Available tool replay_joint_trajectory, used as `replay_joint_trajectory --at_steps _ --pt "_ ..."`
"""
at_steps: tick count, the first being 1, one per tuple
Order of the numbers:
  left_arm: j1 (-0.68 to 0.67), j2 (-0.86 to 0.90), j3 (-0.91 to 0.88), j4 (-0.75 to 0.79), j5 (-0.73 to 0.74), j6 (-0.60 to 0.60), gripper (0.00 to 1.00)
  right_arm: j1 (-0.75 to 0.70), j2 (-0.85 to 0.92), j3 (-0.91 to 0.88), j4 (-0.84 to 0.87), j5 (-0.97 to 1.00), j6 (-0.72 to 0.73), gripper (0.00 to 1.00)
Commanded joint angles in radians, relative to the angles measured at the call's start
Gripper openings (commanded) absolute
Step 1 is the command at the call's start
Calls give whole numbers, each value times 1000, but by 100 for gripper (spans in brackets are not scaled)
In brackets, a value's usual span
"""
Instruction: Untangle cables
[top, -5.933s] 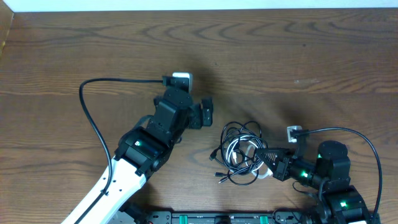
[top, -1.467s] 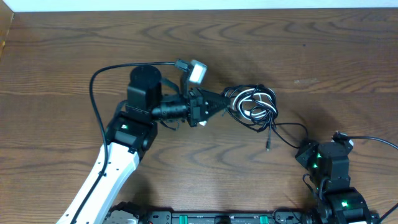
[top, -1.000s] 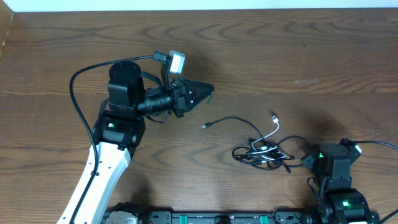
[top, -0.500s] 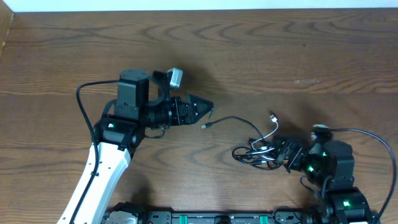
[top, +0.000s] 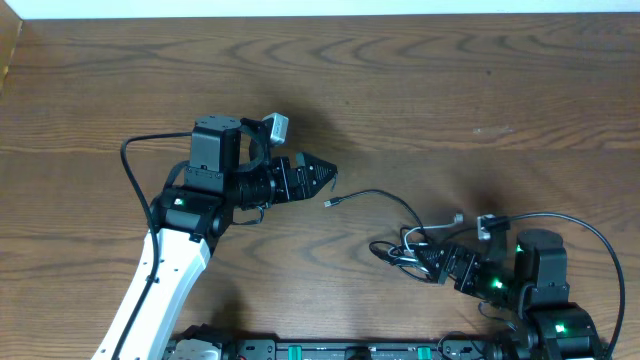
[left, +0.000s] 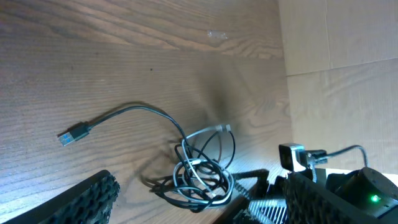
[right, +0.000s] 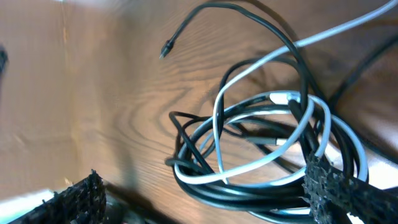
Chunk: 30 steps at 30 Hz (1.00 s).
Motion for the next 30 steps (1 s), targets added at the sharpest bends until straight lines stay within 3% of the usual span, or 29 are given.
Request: replay_joint_trajectory --at_steps 1,6,13,15,18,20,21,22,26,30 --pt "0 -11 9 -3 -19 13 85 -8 -4 17 -31 -2 294 99" --pt "0 -11 9 -6 -32 13 86 -8 -4 17 -303 -3 600 99" --pt "0 -11 9 -6 -33 13 86 -8 -4 15 -319 59 663 97" --pt "0 -11 9 -6 -34 13 86 -6 -4 3 -318 80 663 83" --pt "0 -11 9 -6 -36 13 86 -6 -4 -27 -293 80 678 44" --pt "0 -11 9 -6 -37 13 86 -5 -4 -53 -154 77 668 17" --pt "0 -11 9 -6 -37 14 86 -5 -4 -60 -97 77 652 8" --pt "0 -11 9 -6 -37 14 86 -5 -4 -75 85 80 583 1" --pt "0 -11 9 -6 -37 14 86 -5 -4 -80 563 66 396 1" --pt "0 -11 9 -6 -37 14 86 -5 -4 -79 970 -38 368 1"
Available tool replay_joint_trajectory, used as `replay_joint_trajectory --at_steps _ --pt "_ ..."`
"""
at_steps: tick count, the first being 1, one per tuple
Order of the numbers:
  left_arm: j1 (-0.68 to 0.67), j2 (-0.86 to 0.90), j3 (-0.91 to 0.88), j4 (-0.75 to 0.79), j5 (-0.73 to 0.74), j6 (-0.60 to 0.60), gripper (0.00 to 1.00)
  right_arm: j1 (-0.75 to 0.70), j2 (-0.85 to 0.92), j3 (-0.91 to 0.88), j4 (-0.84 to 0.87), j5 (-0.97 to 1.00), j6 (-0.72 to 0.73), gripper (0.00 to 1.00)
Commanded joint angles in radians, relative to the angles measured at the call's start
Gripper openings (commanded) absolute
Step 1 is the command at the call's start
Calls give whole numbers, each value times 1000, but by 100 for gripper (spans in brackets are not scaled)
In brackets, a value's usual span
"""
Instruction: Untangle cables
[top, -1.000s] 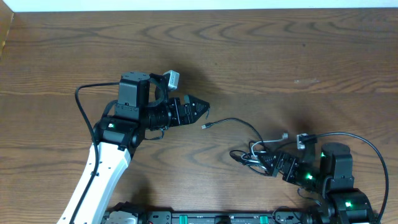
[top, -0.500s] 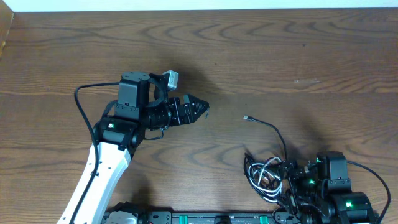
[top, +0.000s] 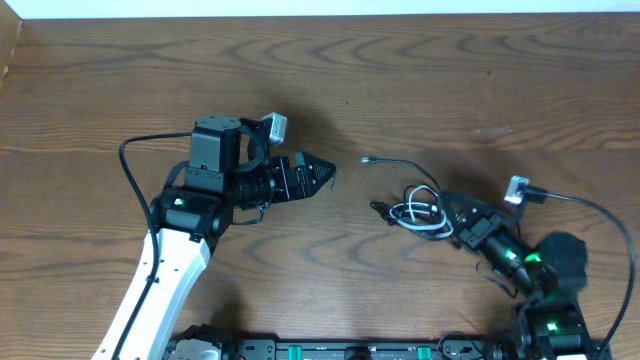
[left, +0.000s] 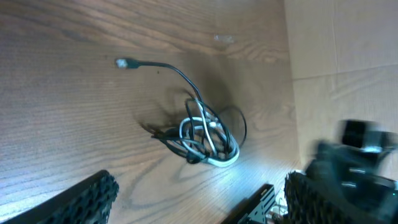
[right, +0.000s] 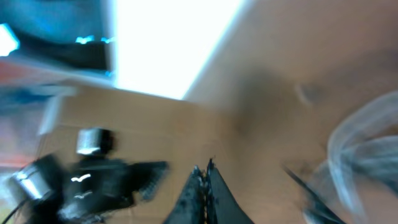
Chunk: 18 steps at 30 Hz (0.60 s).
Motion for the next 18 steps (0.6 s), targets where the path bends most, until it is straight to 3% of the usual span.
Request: replay_joint_trajectory --at_steps 1,3,5,6,7,9,11,13,18 --pt "0 -11 9 -4 -10 14 86 -5 -4 3 179 -110 -78 1" --pt "0 -11 9 -3 -10 14 86 -5 -4 3 222 -135 -82 1" --pt "0 -11 9 -4 -24 13 86 -5 -4 3 156 -134 -84 2" --pt "0 -11 9 -5 -28 13 86 -5 -4 3 95 -134 -80 14" --pt "0 -11 9 -5 -28 13 87 -5 -4 3 -6 -134 -65 34" --pt "0 -11 9 -8 -28 13 86 -5 -4 3 -205 -105 -54 44" --pt "0 -9 9 -7 -28 13 86 -5 -4 3 -383 -21 -55 49" --pt "0 -5 9 -8 -28 13 86 -5 -4 3 -458 36 -66 57" --pt "0 -5 9 -7 -28 13 86 -5 -4 3 -471 164 -119 60"
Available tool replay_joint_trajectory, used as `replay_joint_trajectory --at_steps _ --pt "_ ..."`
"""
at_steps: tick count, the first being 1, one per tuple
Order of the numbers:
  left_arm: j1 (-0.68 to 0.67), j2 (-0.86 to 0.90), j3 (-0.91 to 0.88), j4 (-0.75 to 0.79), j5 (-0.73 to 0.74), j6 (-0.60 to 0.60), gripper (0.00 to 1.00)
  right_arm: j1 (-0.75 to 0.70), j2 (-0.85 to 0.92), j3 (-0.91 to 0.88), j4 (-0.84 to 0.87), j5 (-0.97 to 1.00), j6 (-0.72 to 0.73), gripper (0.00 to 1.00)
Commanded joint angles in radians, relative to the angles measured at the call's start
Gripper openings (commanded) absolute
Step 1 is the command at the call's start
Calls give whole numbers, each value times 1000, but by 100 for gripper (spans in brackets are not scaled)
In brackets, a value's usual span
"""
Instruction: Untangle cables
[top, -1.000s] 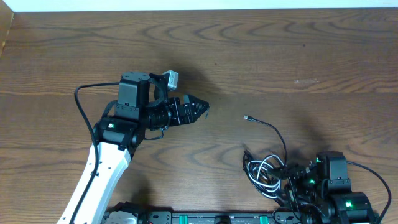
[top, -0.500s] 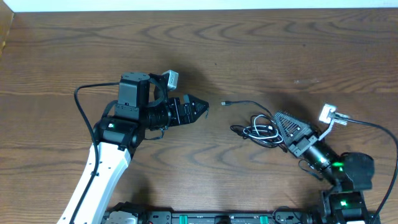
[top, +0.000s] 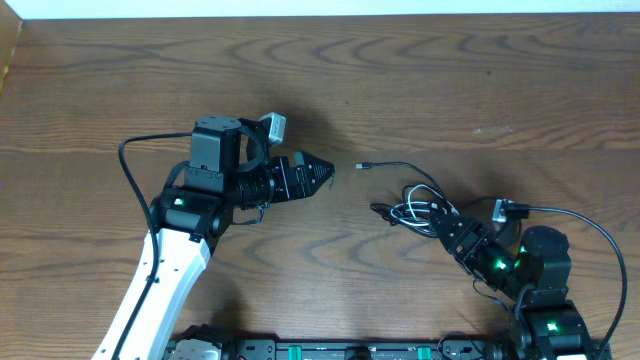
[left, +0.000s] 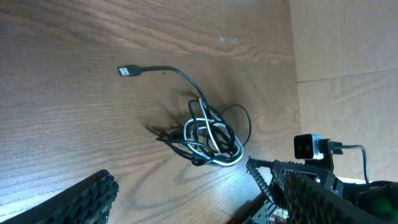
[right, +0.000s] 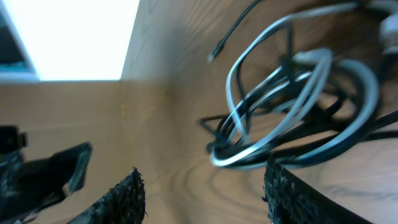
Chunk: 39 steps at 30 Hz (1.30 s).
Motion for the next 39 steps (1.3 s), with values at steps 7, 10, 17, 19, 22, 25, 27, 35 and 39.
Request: replay_joint_trajectory --at_steps 7,10,17,19,22,25,27,35,39 --pt "0 -5 9 -3 -11 13 86 -5 25 3 -74 278 -39 60" --pt "0 -5 9 -3 -32 13 86 -5 71 3 -31 274 -39 59" --pt "0 -5 9 -3 -40 13 86 -3 293 3 145 113 -35 56" --pt "0 -5 9 -3 -40 13 86 8 362 3 140 87 -35 54" --pt "0 -5 9 -3 -40 13 86 52 508 3 153 43 -35 54" --pt "0 -5 9 -3 -40 13 86 87 610 3 205 32 -38 52" --pt "0 -5 9 -4 -39 13 86 97 650 3 254 18 -39 50" --pt "0 -5 9 -14 -40 13 86 98 663 4 474 -94 -55 23" --pt "0 -5 9 -14 -40 13 86 98 663 4 483 -129 -79 1"
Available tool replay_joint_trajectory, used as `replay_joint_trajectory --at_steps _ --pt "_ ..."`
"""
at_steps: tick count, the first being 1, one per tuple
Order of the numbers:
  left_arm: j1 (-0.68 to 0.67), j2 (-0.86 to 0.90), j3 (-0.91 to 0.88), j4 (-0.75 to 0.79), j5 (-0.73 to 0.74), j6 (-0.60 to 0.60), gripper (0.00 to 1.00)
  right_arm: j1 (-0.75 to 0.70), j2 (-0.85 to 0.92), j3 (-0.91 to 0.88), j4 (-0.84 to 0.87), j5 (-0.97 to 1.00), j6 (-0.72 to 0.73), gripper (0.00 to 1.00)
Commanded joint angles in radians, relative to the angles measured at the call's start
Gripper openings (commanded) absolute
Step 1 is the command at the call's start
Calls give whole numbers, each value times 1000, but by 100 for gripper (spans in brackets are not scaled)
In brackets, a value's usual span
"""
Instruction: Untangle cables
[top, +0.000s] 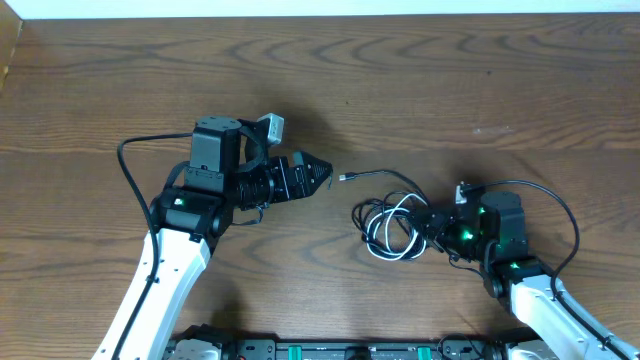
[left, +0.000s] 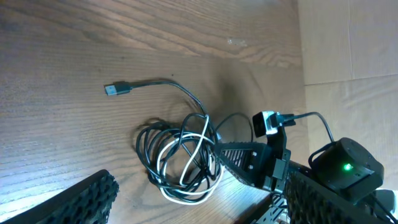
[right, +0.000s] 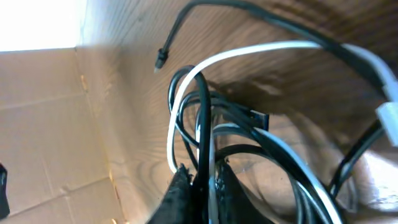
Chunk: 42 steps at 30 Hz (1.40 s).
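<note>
A tangle of black and white cables (top: 385, 228) lies on the wooden table between the arms, also in the left wrist view (left: 180, 163). One black cable runs up left to a USB plug (top: 345, 178). My right gripper (top: 428, 225) is at the tangle's right side. In its own view the right gripper (right: 202, 190) is shut on a black and a white strand of the tangle (right: 249, 143). My left gripper (top: 322, 174) hovers left of the plug. Its fingers (left: 87, 199) stand wide apart and hold nothing.
The wooden table (top: 450, 90) stretches away behind the arms. Cardboard panels (left: 348, 50) stand beyond the table's right side in the wrist views. A metal rail (top: 340, 350) runs along the front edge between the arm bases.
My right gripper was open just right of the tangle and is now shut on its strands. The tangle lies further left and looser, and the USB plug sits closer to the left gripper.
The tangle first lay low on the right with my right gripper open around it. Then it lay higher, mid-table, with the gripper shut. The gripper was open beside it afterwards, and now holds strands with the tangle further left. My left arm stayed still.
</note>
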Motion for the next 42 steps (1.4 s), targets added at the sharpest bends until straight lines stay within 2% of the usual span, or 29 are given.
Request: replay_joint_trajectory --at_steps 1,5,10,20,22,23,28,38,42 --pt "0 -5 9 -2 -10 13 86 3 2 1 29 -86 -45 1" --pt "0 -5 9 -2 -10 13 86 2 1 1 186 -229 -118 1" --pt "0 -5 9 -2 -10 13 86 2 1 1 500 -370 -119 1" --pt "0 -5 9 -48 -9 33 85 2 2 1 483 -331 -106 1" --pt "0 -5 9 -58 -9 32 19 2 2 1 483 -322 -92 1" --pt "0 -5 9 -58 -9 31 8 2 2 1 482 -320 -89 1" --pt "0 -5 9 -56 -10 -80 8 2 2 1 460 -320 -89 2" --pt "0 -5 9 -59 -35 -189 8 2 2 1 438 -320 -55 2" --pt "0 -5 9 -107 -87 -389 8 2 2 1 438 -320 -43 1"
